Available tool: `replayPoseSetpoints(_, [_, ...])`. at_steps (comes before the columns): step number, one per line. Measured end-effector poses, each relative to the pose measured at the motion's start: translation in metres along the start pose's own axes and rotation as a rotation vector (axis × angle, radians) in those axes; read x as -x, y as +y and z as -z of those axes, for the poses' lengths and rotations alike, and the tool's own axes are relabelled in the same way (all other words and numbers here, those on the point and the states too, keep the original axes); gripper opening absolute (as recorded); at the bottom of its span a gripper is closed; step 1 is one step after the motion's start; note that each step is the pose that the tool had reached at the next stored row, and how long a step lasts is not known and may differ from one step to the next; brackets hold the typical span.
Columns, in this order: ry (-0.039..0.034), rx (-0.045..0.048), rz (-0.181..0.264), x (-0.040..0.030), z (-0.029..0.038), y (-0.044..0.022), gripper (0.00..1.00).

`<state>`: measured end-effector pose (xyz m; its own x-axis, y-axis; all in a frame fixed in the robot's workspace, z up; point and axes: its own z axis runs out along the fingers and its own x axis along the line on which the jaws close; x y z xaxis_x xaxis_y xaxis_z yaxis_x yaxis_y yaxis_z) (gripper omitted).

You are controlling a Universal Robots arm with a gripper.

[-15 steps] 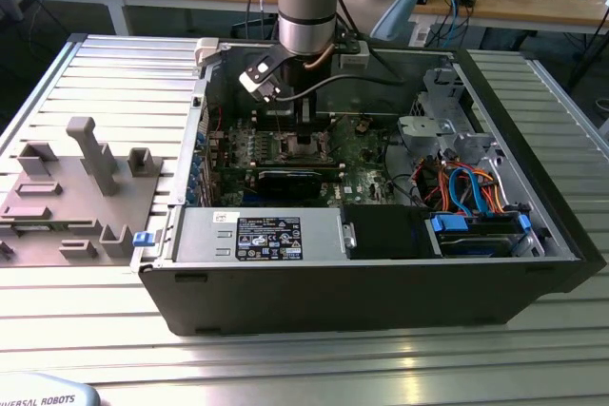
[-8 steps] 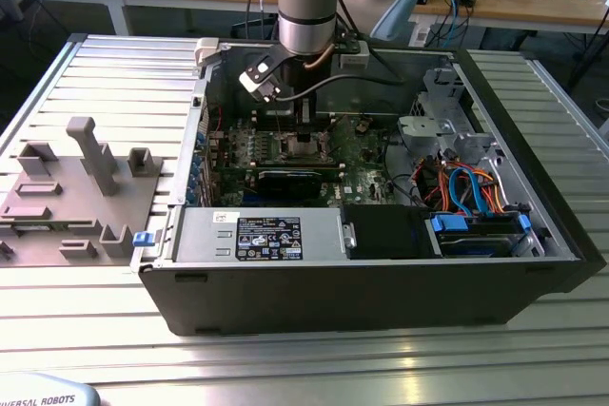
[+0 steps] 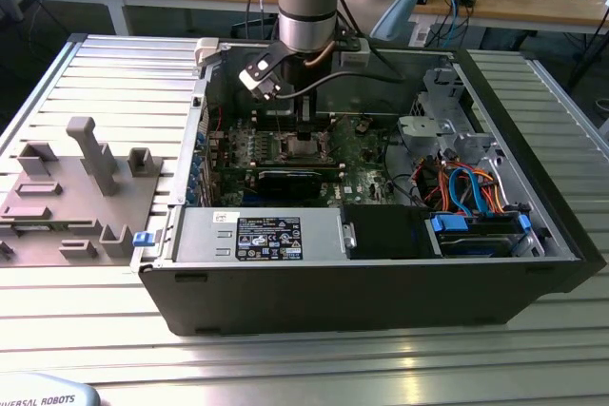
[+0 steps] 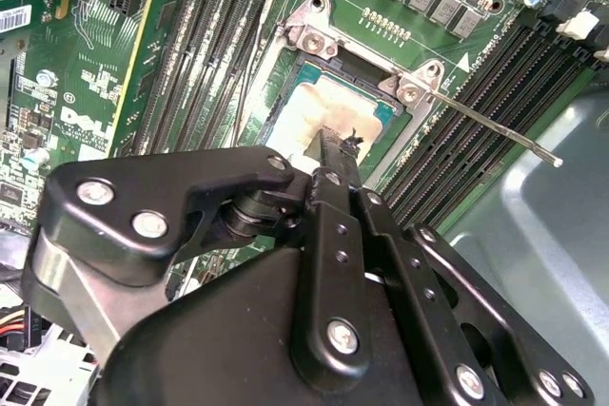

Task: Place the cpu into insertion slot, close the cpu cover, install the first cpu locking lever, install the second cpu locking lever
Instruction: 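Place the cpu into insertion slot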

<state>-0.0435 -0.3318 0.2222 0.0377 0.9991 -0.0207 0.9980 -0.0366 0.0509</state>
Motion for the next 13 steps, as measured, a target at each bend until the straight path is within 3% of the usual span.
replayPoseSetpoints(4, [0.0, 0.0, 0.0, 0.0, 0.0005, 0.0, 0.11])
replayPoseSetpoints(6, [-0.0001, 0.0, 0.0, 0.0, 0.0054, 0.0024, 0.11])
replayPoseSetpoints(13, [0.0, 0.0, 0.0, 0.0015, 0.007, 0.0026, 0.11])
